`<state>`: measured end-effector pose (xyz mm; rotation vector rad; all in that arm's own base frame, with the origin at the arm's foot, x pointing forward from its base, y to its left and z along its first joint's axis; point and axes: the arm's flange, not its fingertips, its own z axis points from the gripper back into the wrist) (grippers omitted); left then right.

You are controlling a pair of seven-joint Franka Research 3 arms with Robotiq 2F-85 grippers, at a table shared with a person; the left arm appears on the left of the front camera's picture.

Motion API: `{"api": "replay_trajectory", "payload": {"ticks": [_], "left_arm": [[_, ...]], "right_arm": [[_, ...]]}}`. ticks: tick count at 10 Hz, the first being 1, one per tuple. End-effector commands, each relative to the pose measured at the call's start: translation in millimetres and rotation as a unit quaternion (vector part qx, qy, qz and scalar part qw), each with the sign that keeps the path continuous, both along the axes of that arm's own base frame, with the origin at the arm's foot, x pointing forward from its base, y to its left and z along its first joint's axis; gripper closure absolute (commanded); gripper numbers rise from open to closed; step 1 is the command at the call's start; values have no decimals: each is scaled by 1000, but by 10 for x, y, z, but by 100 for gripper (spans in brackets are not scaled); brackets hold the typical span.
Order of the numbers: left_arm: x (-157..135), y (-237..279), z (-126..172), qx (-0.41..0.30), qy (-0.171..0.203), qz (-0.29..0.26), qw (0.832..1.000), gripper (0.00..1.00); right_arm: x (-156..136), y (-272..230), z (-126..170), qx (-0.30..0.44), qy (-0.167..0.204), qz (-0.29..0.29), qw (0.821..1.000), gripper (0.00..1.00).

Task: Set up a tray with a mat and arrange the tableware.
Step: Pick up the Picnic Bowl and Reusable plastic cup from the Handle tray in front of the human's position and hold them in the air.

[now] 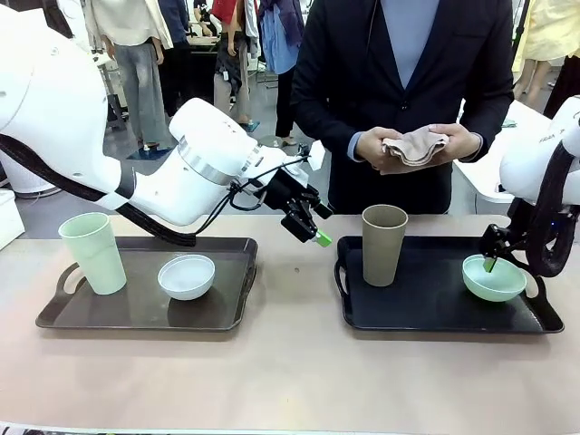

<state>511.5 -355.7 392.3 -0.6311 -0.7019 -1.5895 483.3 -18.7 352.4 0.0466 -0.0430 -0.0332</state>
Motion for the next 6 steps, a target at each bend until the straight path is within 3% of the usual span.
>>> {"api": "replay_trajectory", "payload": {"ticks": [1, 6], "left_arm": [[0, -19, -40, -1, 6, 1, 1000, 0], [133, -263, -337, -50, 10, -12, 999, 0]], "right_arm": [[13, -2, -29, 0, -1, 0, 1000, 0], [90, 4, -119, 4, 25, 3, 1000, 0]]}}
